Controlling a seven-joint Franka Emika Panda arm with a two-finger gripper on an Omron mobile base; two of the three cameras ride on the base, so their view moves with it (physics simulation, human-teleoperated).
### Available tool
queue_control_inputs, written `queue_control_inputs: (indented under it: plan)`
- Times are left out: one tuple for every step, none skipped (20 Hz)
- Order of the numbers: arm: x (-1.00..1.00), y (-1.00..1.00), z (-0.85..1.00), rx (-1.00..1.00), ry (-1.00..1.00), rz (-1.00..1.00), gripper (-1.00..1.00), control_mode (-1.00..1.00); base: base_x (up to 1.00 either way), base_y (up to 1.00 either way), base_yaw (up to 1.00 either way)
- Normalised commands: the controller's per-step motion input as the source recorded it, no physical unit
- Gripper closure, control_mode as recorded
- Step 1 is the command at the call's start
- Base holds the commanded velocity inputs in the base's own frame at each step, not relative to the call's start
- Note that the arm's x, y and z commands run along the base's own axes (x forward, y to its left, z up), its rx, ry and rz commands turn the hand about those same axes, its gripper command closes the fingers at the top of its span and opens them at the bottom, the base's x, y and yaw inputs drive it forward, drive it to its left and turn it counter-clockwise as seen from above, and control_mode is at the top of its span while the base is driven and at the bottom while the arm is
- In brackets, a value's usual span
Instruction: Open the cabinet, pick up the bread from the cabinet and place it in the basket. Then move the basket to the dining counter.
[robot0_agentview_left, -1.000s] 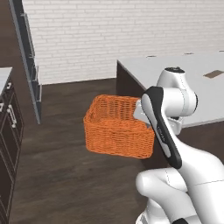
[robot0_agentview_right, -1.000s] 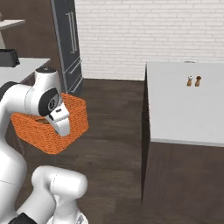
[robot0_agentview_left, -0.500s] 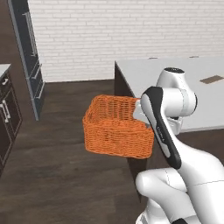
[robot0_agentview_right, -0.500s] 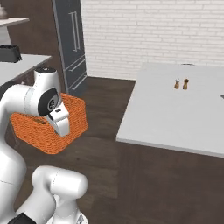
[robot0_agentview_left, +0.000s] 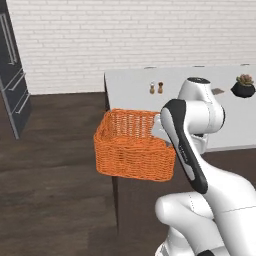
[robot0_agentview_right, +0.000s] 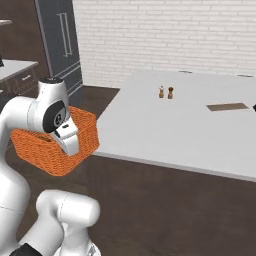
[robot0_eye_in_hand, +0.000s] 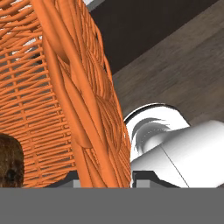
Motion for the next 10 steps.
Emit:
queue_control_inputs:
  plan:
    - [0.00, 0.00, 0.00, 0.00, 0.00, 0.00, 1.00, 1.00, 0.00, -0.89, -0.12]
    - [0.00, 0.00, 0.00, 0.00, 0.00, 0.00, 1.00, 1.00, 0.00, -0.72, -0.14]
    - [0.00, 0.00, 0.00, 0.00, 0.00, 0.00, 1.00, 1.00, 0.00, -0.53, -0.15]
    - [0.00, 0.00, 0.00, 0.00, 0.00, 0.00, 1.00, 1.00, 0.00, -0.26, -0.13]
    - [0.00, 0.00, 0.00, 0.00, 0.00, 0.00, 1.00, 1.00, 0.00, -0.09, -0.13]
    - [0.00, 0.00, 0.00, 0.00, 0.00, 0.00, 1.00, 1.00, 0.00, -0.06, -0.13]
    - [0.00, 0.00, 0.00, 0.00, 0.00, 0.00, 1.00, 1.00, 0.00, 0.00, -0.12]
    - [0.00, 0.00, 0.00, 0.00, 0.00, 0.00, 1.00, 1.00, 0.00, 0.00, -0.11]
    - [0.00, 0.00, 0.00, 0.00, 0.00, 0.00, 1.00, 1.00, 0.00, 0.08, -0.18]
    - [0.00, 0.00, 0.00, 0.00, 0.00, 0.00, 1.00, 1.00, 0.00, 0.16, -0.22]
